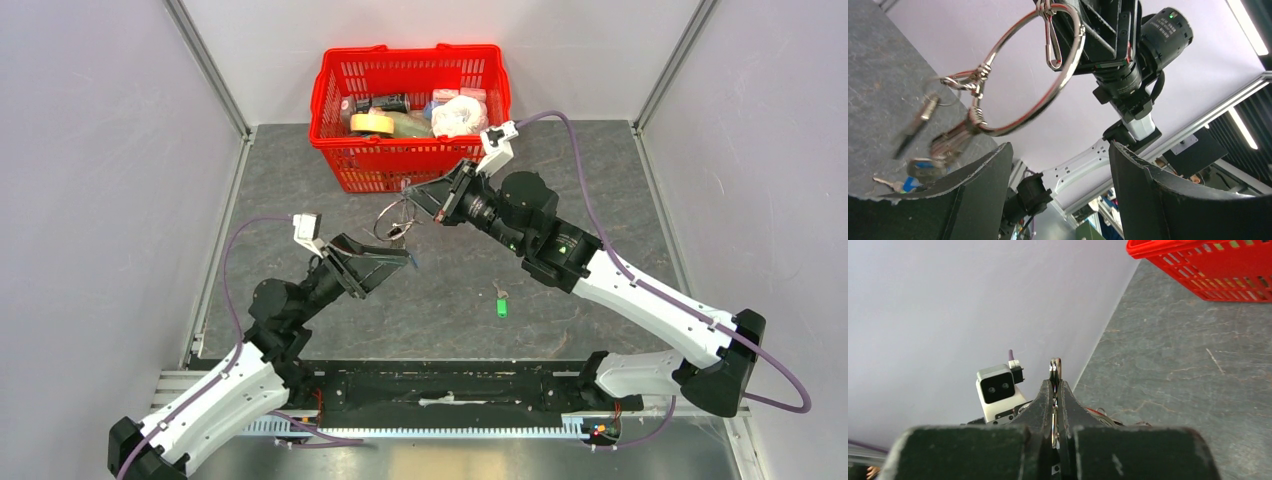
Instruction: Put the keys on the keyring
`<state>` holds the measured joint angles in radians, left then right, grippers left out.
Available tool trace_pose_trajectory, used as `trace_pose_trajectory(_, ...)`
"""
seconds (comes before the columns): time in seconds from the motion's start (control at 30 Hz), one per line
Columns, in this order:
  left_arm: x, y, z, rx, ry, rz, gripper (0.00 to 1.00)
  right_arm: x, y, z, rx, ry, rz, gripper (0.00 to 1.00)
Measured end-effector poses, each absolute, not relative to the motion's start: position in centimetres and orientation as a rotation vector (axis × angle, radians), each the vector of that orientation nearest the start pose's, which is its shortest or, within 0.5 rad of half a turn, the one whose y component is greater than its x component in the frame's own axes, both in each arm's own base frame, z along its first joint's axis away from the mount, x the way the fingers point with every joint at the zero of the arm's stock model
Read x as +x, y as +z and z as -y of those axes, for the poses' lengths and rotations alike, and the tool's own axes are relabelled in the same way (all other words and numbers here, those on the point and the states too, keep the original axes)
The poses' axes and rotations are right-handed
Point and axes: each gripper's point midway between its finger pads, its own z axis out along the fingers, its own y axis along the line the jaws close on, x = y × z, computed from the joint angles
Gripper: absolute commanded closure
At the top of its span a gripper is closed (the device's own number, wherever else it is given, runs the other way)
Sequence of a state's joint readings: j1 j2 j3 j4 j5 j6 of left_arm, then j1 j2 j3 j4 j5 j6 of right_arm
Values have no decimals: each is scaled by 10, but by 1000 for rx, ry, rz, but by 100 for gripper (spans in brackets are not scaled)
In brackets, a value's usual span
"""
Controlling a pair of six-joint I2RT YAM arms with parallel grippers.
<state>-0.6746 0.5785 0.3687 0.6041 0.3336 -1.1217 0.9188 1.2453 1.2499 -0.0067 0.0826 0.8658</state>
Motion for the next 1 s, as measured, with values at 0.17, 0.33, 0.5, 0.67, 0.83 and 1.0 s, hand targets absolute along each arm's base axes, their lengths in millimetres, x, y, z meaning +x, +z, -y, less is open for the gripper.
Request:
trace_pose_trajectory(0.17, 156, 345, 229, -31, -1719, -1326, 23, 245, 405, -357, 40, 1364, -1721, 100)
trace_pose_trajectory(0.33, 160, 352, 224, -76, -1725, -1283, 23, 242, 406, -360, 44, 1397, -1716, 100)
trace_pose_trajectory(0.5, 164, 355, 226, -103, -1753, -1270, 24, 236, 406, -364, 35, 1414, -1715, 100)
trace_pose_trajectory(0.67, 169, 356, 228, -133, -1767, -1266, 24, 231, 407, -368, 26, 1434, -1707, 100)
trace_pose_trajectory(0.83, 173, 359, 224, -164, -1762, -1246, 24, 225, 409, -371, 8, 1454, -1704, 100)
trace_pose_trajectory(1.0, 173, 362, 222, -172, -1760, -1232, 25, 222, 407, -374, -4, 1465, -1704, 100)
